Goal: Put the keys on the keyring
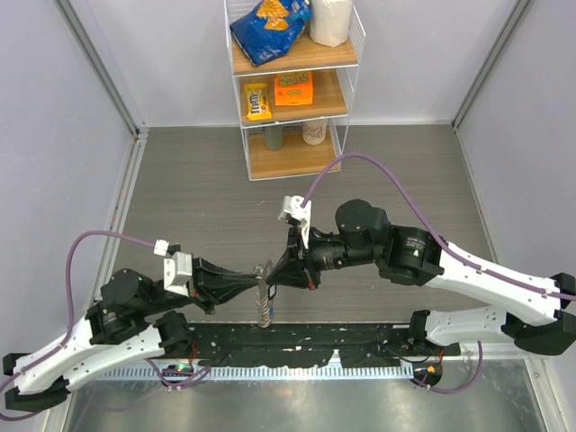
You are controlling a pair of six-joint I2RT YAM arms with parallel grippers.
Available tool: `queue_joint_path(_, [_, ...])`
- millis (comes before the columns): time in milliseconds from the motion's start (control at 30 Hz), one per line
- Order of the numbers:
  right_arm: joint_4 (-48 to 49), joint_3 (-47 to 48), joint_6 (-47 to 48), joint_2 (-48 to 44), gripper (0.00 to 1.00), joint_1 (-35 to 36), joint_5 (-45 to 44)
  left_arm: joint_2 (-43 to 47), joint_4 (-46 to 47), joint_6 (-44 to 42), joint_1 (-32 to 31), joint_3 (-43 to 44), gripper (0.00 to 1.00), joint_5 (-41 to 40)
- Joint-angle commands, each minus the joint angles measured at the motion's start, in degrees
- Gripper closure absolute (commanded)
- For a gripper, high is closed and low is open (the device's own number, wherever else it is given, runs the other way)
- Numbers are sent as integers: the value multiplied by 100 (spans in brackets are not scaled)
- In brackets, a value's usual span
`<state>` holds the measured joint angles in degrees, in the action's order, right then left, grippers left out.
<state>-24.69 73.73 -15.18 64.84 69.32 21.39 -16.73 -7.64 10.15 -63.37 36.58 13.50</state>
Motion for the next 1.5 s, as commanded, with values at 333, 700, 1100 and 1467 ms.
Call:
queue_joint_path(333, [1053,-649,-407,-296,89,29,261,513,1300,321,18,-335,100,-163])
queue_joint_path(700, [1589,-1028,-670,-340,83,20,269,662,1537,400,27,-397,100,-93])
queue_joint_path(1100, [1442,-808,-355,-524,71,20,121,654,1695,444,18,-459,100,-49])
queue_joint_path(1467, [790,-105,1148,-639,57,20,-74,627,1985,575,18,-564,100,-5])
